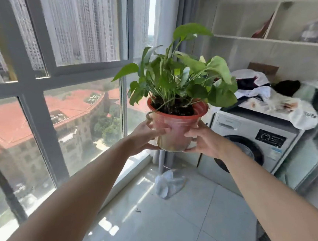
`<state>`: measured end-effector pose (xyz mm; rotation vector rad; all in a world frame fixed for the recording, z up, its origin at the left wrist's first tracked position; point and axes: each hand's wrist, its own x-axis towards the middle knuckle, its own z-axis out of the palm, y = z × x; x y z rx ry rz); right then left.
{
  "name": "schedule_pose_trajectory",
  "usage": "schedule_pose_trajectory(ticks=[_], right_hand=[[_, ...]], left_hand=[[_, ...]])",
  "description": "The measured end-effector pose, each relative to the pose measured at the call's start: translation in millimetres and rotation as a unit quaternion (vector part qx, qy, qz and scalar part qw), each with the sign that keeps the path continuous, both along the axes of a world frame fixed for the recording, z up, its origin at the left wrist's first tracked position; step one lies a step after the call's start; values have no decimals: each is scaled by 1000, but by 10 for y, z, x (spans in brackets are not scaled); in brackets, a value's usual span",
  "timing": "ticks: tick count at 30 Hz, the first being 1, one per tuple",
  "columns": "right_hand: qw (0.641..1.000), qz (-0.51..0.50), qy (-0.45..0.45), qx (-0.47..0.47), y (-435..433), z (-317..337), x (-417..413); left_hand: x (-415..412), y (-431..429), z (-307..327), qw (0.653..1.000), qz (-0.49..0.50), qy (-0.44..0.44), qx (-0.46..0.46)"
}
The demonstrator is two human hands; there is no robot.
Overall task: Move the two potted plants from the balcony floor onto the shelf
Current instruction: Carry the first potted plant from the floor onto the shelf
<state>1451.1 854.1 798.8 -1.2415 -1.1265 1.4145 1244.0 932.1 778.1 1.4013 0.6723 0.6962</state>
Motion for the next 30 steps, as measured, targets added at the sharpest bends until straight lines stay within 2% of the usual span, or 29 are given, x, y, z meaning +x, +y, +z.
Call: schedule_pose_trajectory(ticks=[6, 17, 24, 30], right_hand=[[1000, -10, 5, 28, 804, 92, 579], [991, -105, 29, 81, 2742, 324, 1697], [972, -217, 42, 78, 3695, 395, 2628], [968, -232, 17, 90, 4442, 501, 3615]], left_hand=[[573, 868, 158, 1000, 0, 15, 17], [1863, 3176, 561, 994, -86, 22, 56], [2911, 4233, 644, 990, -129, 14, 54], [3975, 4991, 662, 992, -118, -15, 43]])
